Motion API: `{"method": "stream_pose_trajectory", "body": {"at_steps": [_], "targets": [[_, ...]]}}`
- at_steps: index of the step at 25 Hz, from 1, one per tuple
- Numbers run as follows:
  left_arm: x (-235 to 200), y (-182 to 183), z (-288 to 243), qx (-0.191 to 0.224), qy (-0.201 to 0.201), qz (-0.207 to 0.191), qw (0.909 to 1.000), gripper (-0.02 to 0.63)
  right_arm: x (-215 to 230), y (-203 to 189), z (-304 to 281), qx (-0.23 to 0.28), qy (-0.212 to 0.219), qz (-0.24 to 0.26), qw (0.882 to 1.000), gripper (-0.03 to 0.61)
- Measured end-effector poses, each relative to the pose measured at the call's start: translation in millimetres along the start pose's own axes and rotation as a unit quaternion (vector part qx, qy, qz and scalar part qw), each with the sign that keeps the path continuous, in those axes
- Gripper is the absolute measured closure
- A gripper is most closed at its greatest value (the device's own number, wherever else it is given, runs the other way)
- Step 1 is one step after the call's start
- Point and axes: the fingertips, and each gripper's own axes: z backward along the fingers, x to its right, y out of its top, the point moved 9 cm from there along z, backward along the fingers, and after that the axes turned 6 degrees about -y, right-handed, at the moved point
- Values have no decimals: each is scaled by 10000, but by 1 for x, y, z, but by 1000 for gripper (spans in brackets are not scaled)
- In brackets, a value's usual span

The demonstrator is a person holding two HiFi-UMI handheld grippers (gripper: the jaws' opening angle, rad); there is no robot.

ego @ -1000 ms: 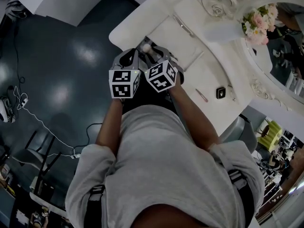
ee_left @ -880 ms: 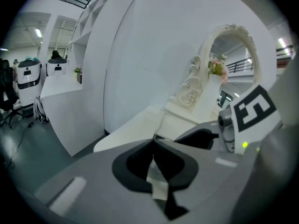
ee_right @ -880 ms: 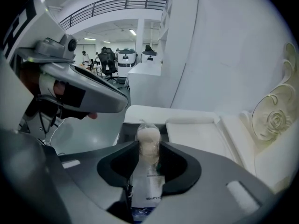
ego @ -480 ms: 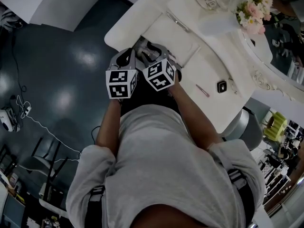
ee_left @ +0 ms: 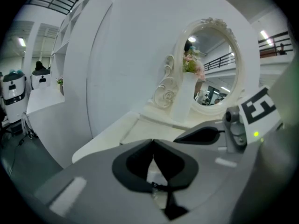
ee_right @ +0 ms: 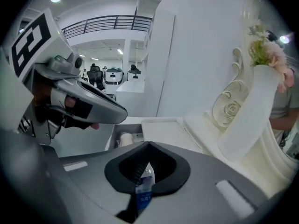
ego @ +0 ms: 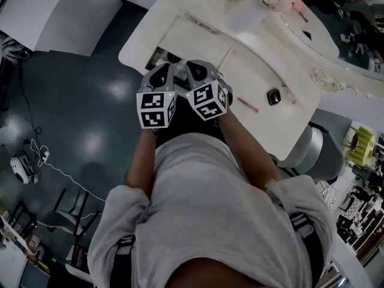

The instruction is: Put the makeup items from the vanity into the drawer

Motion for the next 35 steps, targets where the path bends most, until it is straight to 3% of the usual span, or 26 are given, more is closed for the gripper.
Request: {"method": "stream_pose_trajectory", "body": {"at_steps": [15,23,31,33,35], "targets": [[103,21,-40,-145,-932,-722,9929,611,60,-56,77,50,-706,-851,9939,580],[105,23,-61,-453,-1437,-1320,9797,611,63,-57,77,-26,-1056,-1301,9859,580],[167,7,-83,-1048,-2117,-2258,9451,611,77,-112,125,-223,-1390,-1991,9698,580],[180,2,-87,-1279,-2206,-2635,9303,611,76,-125,135,-243,-1419,-2177,9653,580],[191,-4,-90,-1484,-2320,-3099,9100,611,75,-138,145,-275,-1430,-2395,9599,580]]}}
